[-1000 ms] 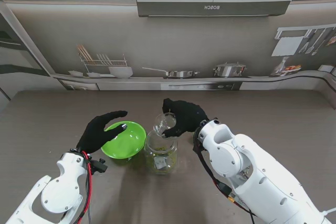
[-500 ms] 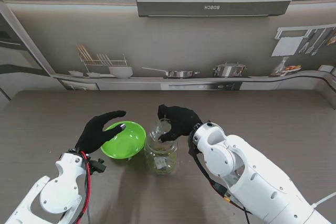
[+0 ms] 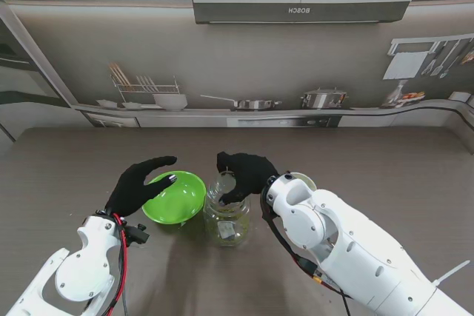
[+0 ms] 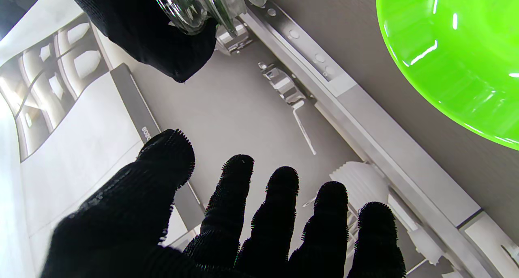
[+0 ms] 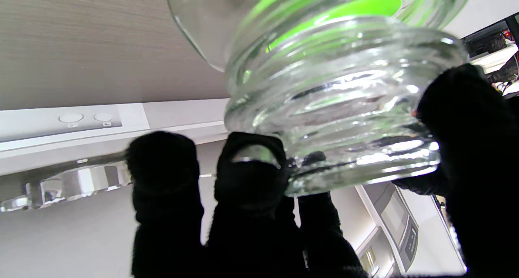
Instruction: Pour mung beans into a glass jar with a funnel
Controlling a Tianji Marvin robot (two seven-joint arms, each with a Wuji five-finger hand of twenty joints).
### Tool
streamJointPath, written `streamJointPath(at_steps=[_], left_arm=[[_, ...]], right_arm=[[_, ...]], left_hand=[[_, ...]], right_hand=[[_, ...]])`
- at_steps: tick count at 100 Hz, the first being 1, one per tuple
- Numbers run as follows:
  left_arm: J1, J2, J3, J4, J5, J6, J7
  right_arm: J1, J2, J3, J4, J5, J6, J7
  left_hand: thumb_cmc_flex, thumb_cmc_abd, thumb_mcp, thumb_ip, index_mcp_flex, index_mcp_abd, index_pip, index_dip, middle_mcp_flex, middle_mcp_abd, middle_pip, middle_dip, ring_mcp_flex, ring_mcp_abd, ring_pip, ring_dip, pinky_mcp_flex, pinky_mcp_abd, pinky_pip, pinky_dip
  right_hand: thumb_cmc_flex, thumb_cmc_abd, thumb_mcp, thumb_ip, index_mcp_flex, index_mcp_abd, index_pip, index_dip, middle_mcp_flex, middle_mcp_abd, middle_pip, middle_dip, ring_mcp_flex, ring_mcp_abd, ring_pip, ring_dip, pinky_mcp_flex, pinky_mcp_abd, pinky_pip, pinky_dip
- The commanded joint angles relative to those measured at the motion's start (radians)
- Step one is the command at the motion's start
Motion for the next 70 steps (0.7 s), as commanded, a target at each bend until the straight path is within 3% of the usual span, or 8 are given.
streamJointPath(at_steps=[1,70], left_arm=[[0.005,-0.002,-0.003,-0.007,-0.004,-0.001,-0.018],[0.008,0.0,-0.008,-0.011,-0.009,0.005,-0.028]], right_arm=[[0.011,-0.006,-0.004,0.001,-0.008,-0.005,0.017],[0.052,0.013,-0.035,0.003,-0.09,-0.034,0.064]], left_hand=[[0.021,0.043,-0.014,0.022,0.007,-0.012,-0.001,-0.001,-0.006,0.0,-0.012,-0.006,0.009,0.006,-0.027,-0.011,-0.016,-0.001,-0.033,0.001],[0.023,0.046,-0.021,0.023,0.016,-0.005,0.002,0.002,-0.007,0.002,-0.012,-0.006,0.007,0.012,-0.029,-0.011,-0.02,-0.001,-0.034,0.001]], right_hand=[[0.253,0.171,0.206,0.099,0.051,-0.072,0.189,0.044,0.086,-0.192,0.064,-0.02,0.053,-0.05,0.021,0.008,0.0,-0.003,0.011,0.001],[0.225,0.191,0.187,0.104,0.053,-0.152,0.15,-0.029,0.059,-0.221,0.042,-0.012,0.041,-0.063,-0.011,-0.013,-0.062,-0.004,-0.012,0.015]])
